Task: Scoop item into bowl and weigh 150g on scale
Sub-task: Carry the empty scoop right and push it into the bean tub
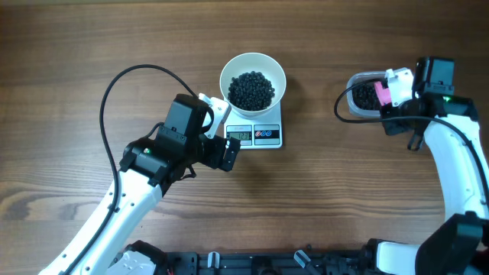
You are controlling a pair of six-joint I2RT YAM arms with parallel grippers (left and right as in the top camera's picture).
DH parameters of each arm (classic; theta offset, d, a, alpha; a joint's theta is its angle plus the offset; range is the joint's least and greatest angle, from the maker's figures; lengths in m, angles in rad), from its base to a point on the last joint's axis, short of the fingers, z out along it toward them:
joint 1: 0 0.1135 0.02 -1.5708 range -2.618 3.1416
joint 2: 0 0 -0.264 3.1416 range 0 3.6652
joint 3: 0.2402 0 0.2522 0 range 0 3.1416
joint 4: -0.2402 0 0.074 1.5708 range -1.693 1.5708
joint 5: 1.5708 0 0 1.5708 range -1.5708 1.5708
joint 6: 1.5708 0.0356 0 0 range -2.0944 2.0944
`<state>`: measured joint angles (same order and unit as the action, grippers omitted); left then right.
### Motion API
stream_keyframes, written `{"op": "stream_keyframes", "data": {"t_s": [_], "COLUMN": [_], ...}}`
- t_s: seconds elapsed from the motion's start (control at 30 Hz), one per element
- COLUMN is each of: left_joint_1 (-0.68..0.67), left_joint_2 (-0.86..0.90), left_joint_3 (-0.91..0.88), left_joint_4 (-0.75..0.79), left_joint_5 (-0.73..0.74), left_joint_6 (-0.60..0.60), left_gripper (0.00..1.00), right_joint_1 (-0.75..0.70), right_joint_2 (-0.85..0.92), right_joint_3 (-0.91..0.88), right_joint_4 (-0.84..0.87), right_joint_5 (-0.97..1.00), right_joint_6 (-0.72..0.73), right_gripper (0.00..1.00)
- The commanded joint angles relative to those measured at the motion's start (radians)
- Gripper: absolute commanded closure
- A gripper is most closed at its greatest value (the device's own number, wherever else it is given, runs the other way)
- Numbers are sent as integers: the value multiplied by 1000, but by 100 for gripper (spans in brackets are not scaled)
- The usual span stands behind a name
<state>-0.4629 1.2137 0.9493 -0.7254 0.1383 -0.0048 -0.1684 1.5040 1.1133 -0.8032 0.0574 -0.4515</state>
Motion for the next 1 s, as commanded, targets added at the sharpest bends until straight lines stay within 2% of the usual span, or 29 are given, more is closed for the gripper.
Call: {"op": "stream_keyframes", "data": {"t_s": [0.0,0.23,0.63,0.97], "left_joint_1": [-5,-5,-5,-5], "left_joint_2": [4,4,4,4], "left_joint_3": [19,19,19,19], "left_joint_4": [3,3,3,3], "left_joint_5": [-9,-8,-8,-9], "left_joint_6": [-3,-3,-3,-3], "left_gripper": [0,0,0,0], "right_joint_1": [-1,-1,-2,-2], "right_joint_2": [45,75,76,76], "right_joint_3": [19,18,18,18], "right_joint_4": [5,5,-26,-49], "right_joint_5": [19,-216,-368,-400], "right_joint_6": [-15,29,63,89], "right_gripper": [96,96,96,96]}}
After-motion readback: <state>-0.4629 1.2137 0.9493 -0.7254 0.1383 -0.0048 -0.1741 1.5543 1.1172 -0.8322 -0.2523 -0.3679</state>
